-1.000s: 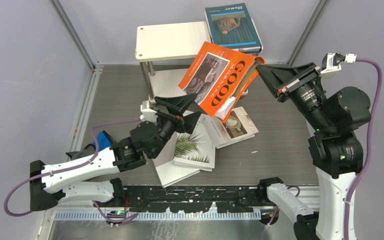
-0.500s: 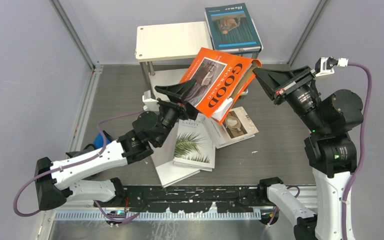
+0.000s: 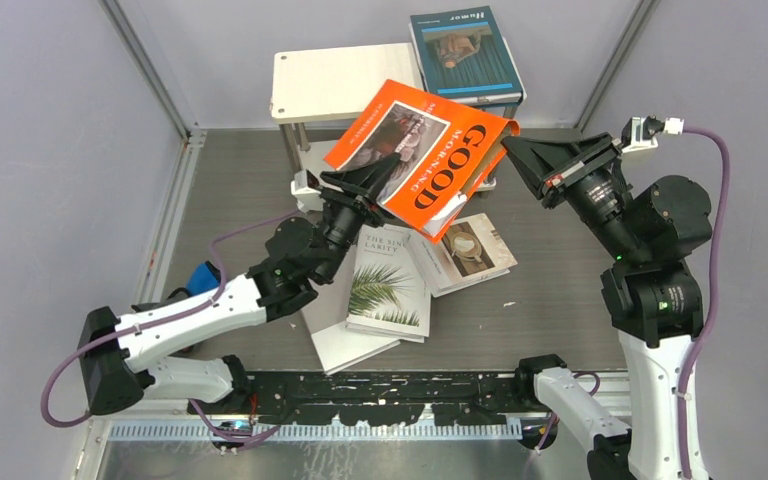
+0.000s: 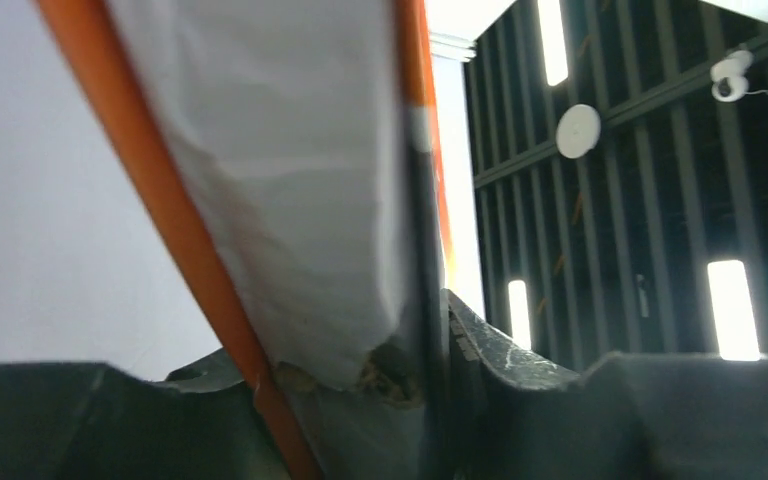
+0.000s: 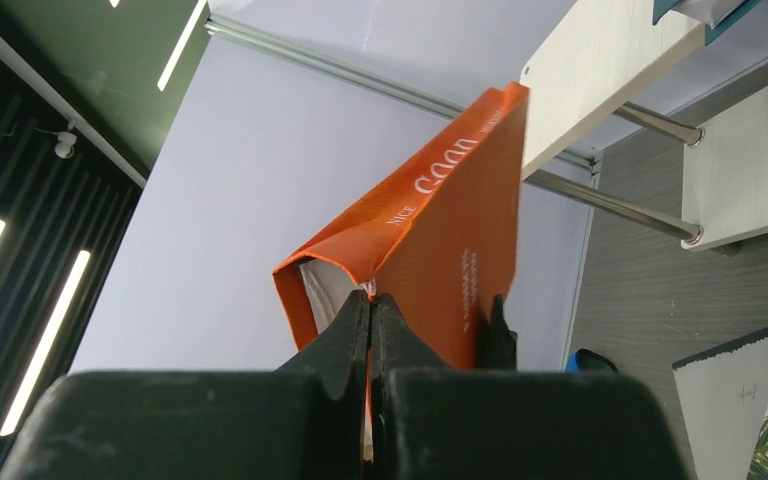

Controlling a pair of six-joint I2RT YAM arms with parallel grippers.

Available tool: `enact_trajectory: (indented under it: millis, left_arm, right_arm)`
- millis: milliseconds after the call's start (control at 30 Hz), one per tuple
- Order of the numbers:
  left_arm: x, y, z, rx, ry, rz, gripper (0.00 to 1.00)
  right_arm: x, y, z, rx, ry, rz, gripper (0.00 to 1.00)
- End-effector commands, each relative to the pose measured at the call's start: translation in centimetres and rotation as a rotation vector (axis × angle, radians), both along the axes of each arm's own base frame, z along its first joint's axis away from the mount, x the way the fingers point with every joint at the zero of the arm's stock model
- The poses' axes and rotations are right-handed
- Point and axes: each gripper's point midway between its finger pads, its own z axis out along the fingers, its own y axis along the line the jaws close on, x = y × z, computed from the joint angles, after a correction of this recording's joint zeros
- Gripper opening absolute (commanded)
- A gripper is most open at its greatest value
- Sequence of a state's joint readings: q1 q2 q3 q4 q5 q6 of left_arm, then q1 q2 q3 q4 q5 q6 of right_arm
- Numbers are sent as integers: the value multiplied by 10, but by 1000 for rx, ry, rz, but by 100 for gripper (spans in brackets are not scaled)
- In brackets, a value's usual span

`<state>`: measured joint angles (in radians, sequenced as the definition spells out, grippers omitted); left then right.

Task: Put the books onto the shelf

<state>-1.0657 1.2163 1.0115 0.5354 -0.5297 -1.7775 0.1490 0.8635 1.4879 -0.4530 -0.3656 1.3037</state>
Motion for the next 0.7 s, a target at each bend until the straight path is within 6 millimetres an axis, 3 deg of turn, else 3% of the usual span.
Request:
enact_trajectory:
  millis: [0, 200, 267, 333, 400, 500, 667]
  left_arm:
    - [-11, 20, 30, -57, -81, 5, 39]
    - [-10, 34, 31, -14, -95, 40, 32]
    - [-9, 36, 33, -1, -109, 44, 31]
    - [-8, 37, 33, 21, -119, 48, 32]
    - [-7, 37, 32, 39, -127, 53, 31]
    - [-6, 39, 32, 53, -133, 64, 32]
    - [-5, 42, 34, 76, -148, 77, 31]
  right_arm:
    - [-9, -1, 23, 7, -110, 1, 1]
    - [-3, -1, 12, -27, -102, -11, 1]
    - [-2, -2, 8, -43, -102, -20, 8]
    - [-2, -2, 6, -58, -108, -26, 25]
    - [-3, -3, 3, -68, -101, -27, 33]
    - [-5, -4, -1, -82, -94, -33, 40]
    - [-11, -7, -6, -106, -83, -46, 42]
